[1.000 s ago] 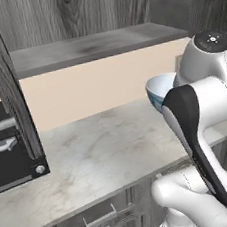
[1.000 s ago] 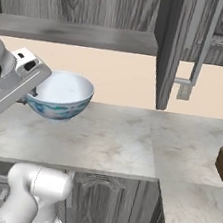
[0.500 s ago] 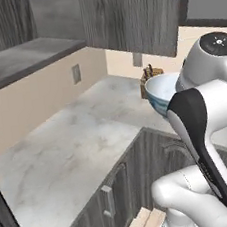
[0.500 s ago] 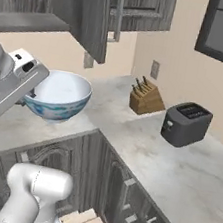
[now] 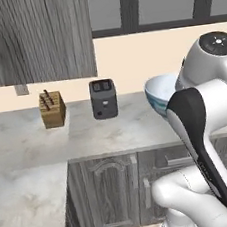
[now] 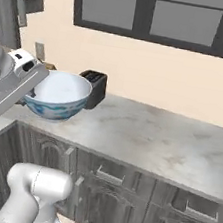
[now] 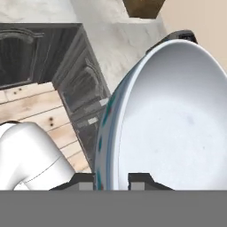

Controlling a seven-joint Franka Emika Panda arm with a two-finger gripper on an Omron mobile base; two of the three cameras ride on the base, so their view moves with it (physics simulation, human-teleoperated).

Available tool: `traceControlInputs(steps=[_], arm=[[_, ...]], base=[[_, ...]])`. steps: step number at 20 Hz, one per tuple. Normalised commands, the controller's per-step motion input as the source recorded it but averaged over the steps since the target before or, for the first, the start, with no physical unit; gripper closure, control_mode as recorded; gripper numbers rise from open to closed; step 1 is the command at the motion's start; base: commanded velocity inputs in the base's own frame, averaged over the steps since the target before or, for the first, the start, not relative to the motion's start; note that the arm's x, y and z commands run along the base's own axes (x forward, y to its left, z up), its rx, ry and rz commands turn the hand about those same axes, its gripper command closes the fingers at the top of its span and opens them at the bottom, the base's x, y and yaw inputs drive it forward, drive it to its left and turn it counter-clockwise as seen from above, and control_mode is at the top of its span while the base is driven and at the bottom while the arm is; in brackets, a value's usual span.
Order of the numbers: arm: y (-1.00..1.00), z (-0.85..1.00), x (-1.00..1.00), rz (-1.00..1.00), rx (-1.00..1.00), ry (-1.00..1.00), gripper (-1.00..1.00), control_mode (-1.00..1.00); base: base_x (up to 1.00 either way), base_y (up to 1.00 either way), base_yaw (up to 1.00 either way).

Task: Pick up the bowls from the cabinet and place each bowl in front of a stool on the dining counter.

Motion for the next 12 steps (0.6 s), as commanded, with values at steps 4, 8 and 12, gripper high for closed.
traceControlInputs(steps=[4, 8, 12], arm=[[0.0, 0.0, 0.0, 0.0, 0.0, 0.0, 1.0, 1.0], [0.0, 0.0, 0.0, 0.0, 0.0, 0.0, 1.0, 1.0], [0.0, 0.0, 0.0, 0.0, 0.0, 0.0, 1.0, 1.0]], base=[[0.0, -0.15, -1.0], [0.0, -0.3, -1.0], [0.0, -0.25, -1.0]])
